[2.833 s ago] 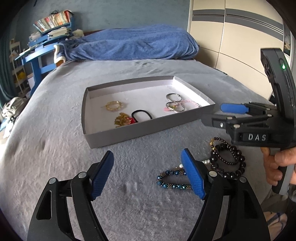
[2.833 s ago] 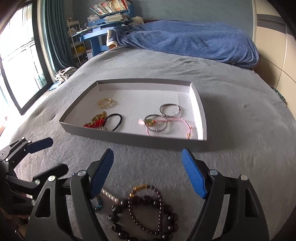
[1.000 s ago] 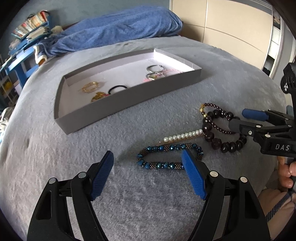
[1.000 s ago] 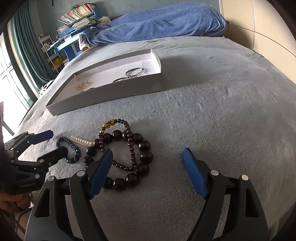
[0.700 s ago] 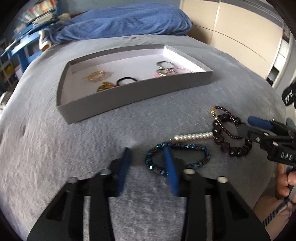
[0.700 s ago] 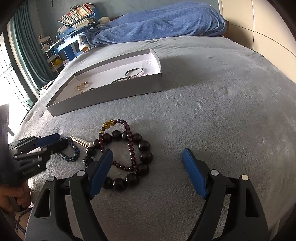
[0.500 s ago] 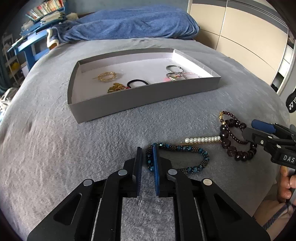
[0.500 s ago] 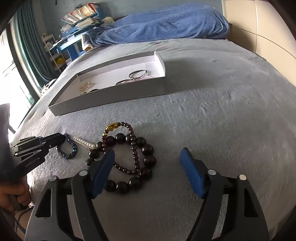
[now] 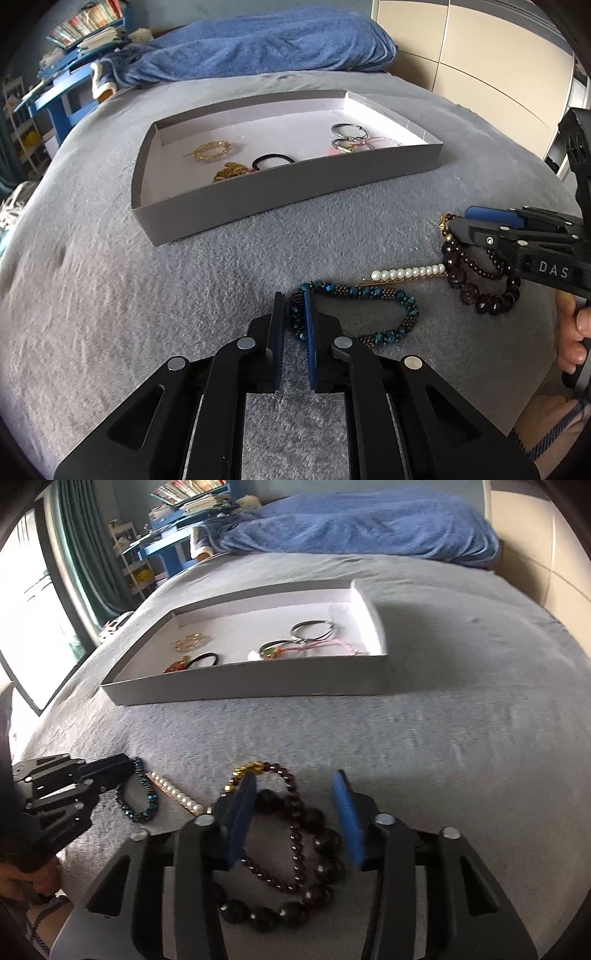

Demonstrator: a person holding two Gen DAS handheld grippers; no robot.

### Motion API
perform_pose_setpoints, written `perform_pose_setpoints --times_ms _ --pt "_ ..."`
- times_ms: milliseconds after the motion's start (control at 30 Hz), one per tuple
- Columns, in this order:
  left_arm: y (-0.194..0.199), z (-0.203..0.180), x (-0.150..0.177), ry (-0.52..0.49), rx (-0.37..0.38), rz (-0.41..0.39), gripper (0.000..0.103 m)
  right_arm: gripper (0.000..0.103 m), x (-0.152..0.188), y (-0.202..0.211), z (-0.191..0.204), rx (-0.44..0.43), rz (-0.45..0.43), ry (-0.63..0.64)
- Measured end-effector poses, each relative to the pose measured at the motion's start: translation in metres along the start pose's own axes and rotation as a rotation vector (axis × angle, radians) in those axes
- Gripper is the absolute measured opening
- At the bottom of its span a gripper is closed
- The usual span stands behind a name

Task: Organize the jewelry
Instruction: 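Grasp the dark red bead bracelet with the right gripper while the left lifts the blue bracelet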

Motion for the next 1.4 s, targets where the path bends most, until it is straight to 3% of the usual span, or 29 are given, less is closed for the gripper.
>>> perform_pose_setpoints --times_ms 67,133,233,433,833,1400 --pt "0.000 -0.001 0.000 -0.008 -0.010 -0.001 0.012 0.023 0.000 0.000 0.002 -0.022 0.000 0.002" --pt "0.000 -0.003 0.000 -0.016 -0.021 -0.005 0.011 0.019 0.001 0.002 0.006 -0.030 -0.006 0.013" --pt "0.001 -0.002 0.000 -0.012 -0.005 -0.013 0.008 0.007 0.004 0.006 0.007 -0.057 -0.014 0.006" --pt "0.009 0.002 0.001 0.006 0.044 -0.045 0.007 0.006 0.004 0.018 0.005 -0.078 -0.032 -0.006" --pt "0.056 0.000 -0.004 -0.014 0.065 -0.143 0.007 0.006 -0.009 0.057 0.006 -0.129 -0.109 -0.022" --pt "0.094 0.032 -0.060 -0.011 0.006 -0.245 0.007 0.006 -0.049 0.070 0.011 -0.107 -0.146 0.017"
Point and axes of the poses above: each gripper's, at about its wrist camera, not at the fingertips, and y roughly against the way its jaws point, z to its left, x to its underside, the point moved 2 cm from there along -y, roughly the way its jaws point, and after that the axes turned 10 degrees about z, right-handed, at the moved point
